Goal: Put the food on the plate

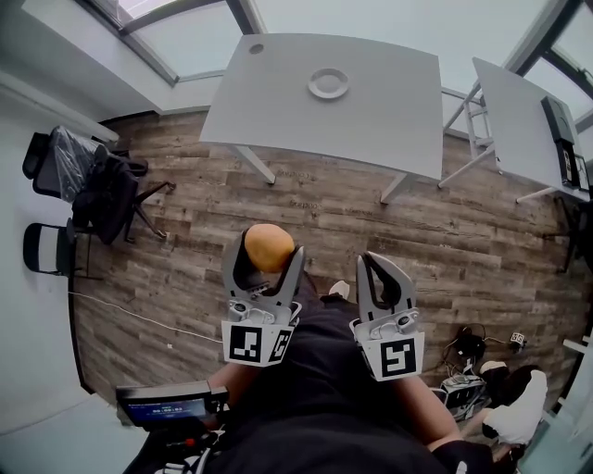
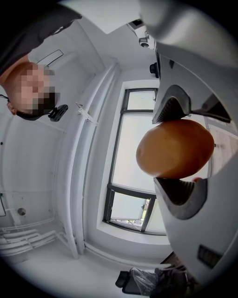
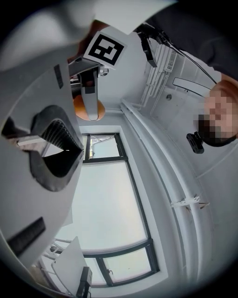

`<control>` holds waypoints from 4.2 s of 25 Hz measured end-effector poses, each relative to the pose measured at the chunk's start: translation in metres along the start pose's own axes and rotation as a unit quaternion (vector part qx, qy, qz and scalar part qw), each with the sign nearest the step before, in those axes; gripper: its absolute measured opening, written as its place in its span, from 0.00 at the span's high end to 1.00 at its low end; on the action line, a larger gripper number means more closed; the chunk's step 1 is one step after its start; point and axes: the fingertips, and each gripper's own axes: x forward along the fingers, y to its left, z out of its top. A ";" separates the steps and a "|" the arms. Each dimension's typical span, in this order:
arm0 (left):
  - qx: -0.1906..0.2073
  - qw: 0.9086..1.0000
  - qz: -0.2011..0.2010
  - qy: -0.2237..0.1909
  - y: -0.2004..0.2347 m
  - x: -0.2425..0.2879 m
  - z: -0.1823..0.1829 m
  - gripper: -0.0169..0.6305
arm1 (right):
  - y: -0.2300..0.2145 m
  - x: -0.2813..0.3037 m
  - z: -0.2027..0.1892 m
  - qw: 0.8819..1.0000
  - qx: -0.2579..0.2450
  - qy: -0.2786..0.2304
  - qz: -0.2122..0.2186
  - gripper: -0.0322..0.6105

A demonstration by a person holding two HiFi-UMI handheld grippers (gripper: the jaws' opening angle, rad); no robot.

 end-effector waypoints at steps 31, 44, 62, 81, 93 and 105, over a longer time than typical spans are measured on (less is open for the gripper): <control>-0.029 0.997 -0.065 0.033 0.034 0.167 -0.030 0.45 | -0.114 0.119 -0.006 0.994 -0.017 0.037 -0.106 0.94; -0.036 0.997 -0.060 0.023 0.111 0.250 -0.013 0.45 | -0.121 0.243 -0.019 0.994 -0.008 0.085 -0.072 0.94; -0.054 0.994 -0.095 0.021 0.173 0.327 0.001 0.45 | -0.127 0.358 0.002 0.991 -0.055 0.062 -0.101 0.94; -0.029 0.996 -0.064 0.061 0.176 0.367 -0.033 0.45 | -0.149 0.390 0.013 0.998 -0.024 0.036 -0.049 0.94; -0.012 0.988 -0.096 0.121 0.162 0.426 -0.084 0.45 | -0.188 0.386 0.016 0.996 -0.023 0.039 -0.081 0.94; 0.022 0.982 -0.114 0.146 0.153 0.460 -0.124 0.45 | -0.190 0.378 0.028 0.996 -0.037 0.025 -0.076 0.94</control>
